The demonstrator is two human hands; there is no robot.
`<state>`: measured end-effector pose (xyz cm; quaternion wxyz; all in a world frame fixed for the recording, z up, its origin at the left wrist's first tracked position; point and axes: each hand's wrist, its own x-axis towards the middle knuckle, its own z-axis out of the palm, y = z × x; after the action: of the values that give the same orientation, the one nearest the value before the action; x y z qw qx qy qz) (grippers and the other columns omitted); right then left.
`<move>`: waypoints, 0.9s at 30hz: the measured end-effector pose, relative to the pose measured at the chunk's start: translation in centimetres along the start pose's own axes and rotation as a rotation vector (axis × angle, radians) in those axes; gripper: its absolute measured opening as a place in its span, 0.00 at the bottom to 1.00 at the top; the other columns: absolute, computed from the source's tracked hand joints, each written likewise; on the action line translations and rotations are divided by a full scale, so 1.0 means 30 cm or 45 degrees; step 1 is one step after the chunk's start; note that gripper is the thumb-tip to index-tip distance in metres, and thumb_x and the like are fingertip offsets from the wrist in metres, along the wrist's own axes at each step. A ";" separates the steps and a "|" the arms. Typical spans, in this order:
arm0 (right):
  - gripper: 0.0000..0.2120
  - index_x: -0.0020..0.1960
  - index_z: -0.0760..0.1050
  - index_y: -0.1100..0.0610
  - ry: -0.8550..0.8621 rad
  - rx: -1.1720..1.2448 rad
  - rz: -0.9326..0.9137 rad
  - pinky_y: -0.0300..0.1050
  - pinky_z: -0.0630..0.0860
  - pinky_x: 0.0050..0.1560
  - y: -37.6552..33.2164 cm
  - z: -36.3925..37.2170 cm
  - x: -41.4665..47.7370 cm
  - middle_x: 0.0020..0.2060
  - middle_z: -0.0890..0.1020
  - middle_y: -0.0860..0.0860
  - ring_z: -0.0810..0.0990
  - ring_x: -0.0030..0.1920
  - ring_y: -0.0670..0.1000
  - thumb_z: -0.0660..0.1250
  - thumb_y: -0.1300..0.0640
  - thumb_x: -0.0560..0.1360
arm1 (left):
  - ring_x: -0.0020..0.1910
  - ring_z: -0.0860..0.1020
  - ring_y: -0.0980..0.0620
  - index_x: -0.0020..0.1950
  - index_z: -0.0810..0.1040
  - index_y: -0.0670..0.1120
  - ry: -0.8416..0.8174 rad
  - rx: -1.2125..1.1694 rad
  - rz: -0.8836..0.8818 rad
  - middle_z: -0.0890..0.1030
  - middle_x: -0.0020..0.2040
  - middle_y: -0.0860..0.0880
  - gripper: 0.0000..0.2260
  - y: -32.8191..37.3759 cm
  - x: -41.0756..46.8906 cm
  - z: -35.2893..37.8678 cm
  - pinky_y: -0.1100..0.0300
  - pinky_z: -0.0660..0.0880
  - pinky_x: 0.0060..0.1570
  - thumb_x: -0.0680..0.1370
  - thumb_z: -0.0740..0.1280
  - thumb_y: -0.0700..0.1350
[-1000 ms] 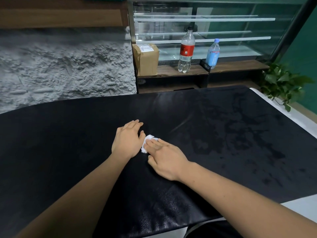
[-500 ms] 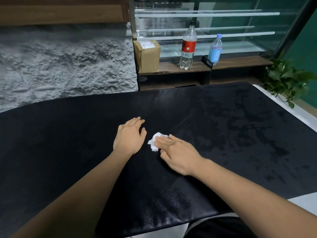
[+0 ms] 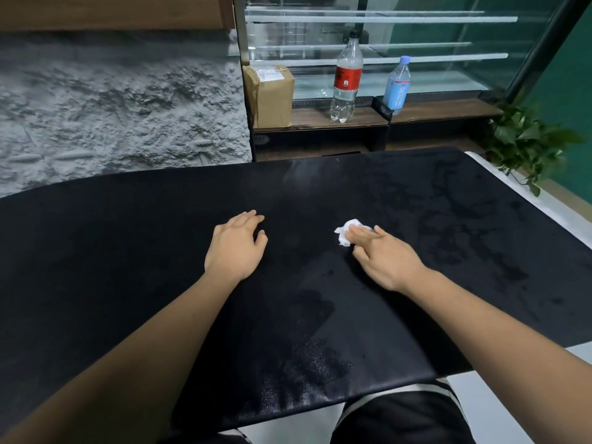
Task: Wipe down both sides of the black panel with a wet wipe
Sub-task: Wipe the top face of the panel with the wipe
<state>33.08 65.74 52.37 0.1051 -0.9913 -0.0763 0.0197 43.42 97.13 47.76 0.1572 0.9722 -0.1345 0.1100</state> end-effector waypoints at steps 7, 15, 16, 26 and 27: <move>0.15 0.65 0.70 0.51 0.067 -0.008 0.067 0.41 0.52 0.78 -0.076 0.035 -0.015 0.71 0.71 0.43 0.66 0.75 0.46 0.50 0.55 0.83 | 0.80 0.63 0.57 0.77 0.73 0.56 -0.003 0.011 -0.003 0.70 0.79 0.56 0.21 -0.003 0.003 0.004 0.52 0.62 0.76 0.85 0.56 0.56; 0.16 0.67 0.69 0.49 0.142 -0.002 -0.099 0.38 0.50 0.81 -0.201 0.093 -0.095 0.70 0.69 0.39 0.65 0.74 0.41 0.50 0.52 0.83 | 0.80 0.64 0.56 0.76 0.73 0.55 -0.003 0.018 0.002 0.71 0.79 0.55 0.21 -0.005 0.002 0.007 0.51 0.63 0.74 0.85 0.57 0.56; 0.17 0.68 0.69 0.49 0.133 -0.003 -0.112 0.41 0.51 0.82 -0.213 0.097 -0.102 0.71 0.69 0.39 0.65 0.75 0.41 0.50 0.51 0.83 | 0.80 0.64 0.56 0.77 0.73 0.55 -0.004 0.018 0.003 0.71 0.79 0.55 0.21 -0.005 0.002 0.007 0.51 0.63 0.74 0.85 0.57 0.56; 0.30 0.85 0.56 0.51 -0.020 -0.059 -0.241 0.43 0.44 0.83 -0.345 0.126 -0.174 0.84 0.57 0.46 0.48 0.83 0.42 0.44 0.46 0.84 | 0.79 0.65 0.56 0.76 0.74 0.54 0.008 0.022 0.006 0.71 0.79 0.54 0.20 -0.001 0.000 0.002 0.51 0.64 0.74 0.85 0.58 0.55; 0.30 0.85 0.55 0.52 -0.025 -0.064 -0.259 0.43 0.43 0.83 -0.359 0.130 -0.184 0.84 0.56 0.47 0.48 0.84 0.43 0.44 0.46 0.84 | 0.79 0.65 0.56 0.76 0.74 0.54 0.008 0.021 0.007 0.71 0.79 0.54 0.20 -0.001 0.000 0.002 0.51 0.64 0.74 0.85 0.58 0.55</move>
<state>25.81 76.09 50.96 0.0808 -0.9806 -0.1781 0.0167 43.45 97.14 47.69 0.1495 0.9727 -0.1356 0.1147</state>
